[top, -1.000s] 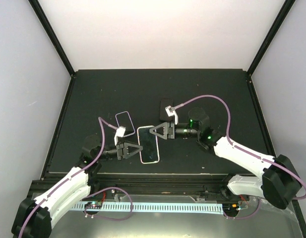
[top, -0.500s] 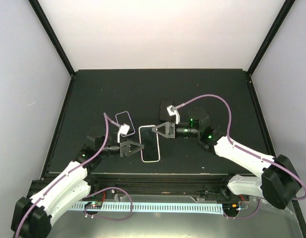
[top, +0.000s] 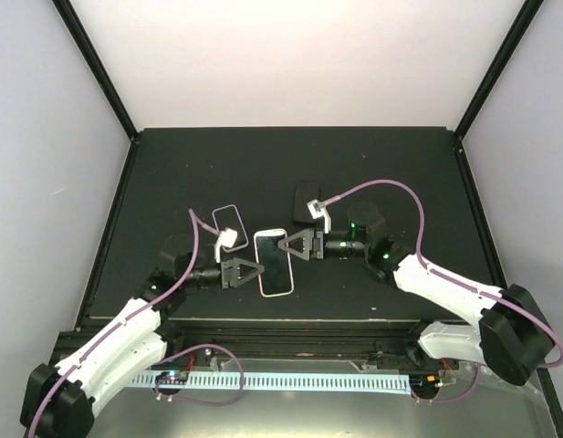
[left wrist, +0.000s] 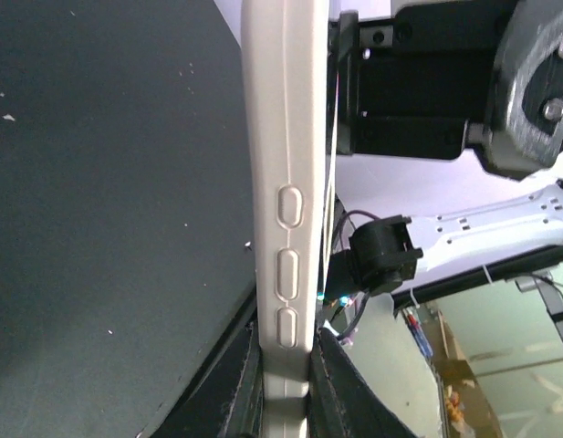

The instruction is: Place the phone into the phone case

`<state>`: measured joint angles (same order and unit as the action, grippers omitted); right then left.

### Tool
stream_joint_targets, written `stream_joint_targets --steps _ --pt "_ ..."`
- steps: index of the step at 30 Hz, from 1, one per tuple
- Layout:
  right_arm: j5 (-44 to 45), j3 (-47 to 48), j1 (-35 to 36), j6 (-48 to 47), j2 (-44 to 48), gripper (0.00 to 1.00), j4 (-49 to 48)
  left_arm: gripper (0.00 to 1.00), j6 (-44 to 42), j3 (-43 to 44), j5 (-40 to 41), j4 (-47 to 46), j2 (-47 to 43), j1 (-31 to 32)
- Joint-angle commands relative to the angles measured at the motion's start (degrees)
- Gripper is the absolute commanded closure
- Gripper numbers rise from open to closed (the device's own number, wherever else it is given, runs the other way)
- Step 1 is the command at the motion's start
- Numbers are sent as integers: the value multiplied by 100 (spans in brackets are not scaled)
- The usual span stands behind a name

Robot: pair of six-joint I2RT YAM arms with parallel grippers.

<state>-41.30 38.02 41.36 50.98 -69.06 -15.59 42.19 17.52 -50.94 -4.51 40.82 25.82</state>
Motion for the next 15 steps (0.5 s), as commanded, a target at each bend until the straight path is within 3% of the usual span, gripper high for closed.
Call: stream_joint_targets --steps 1,7,15 --pt "-588 -255 24 308 -105 34 -737 98 355 120 427 -471 -295 -60" --pt "-1002 -596 27 629 -348 34 -1273 98 311 205 824 -450 -451 -69" --pt "-1351 -840 92 811 -624 43 -1576 99 303 272 1249 -473 -442 -78"
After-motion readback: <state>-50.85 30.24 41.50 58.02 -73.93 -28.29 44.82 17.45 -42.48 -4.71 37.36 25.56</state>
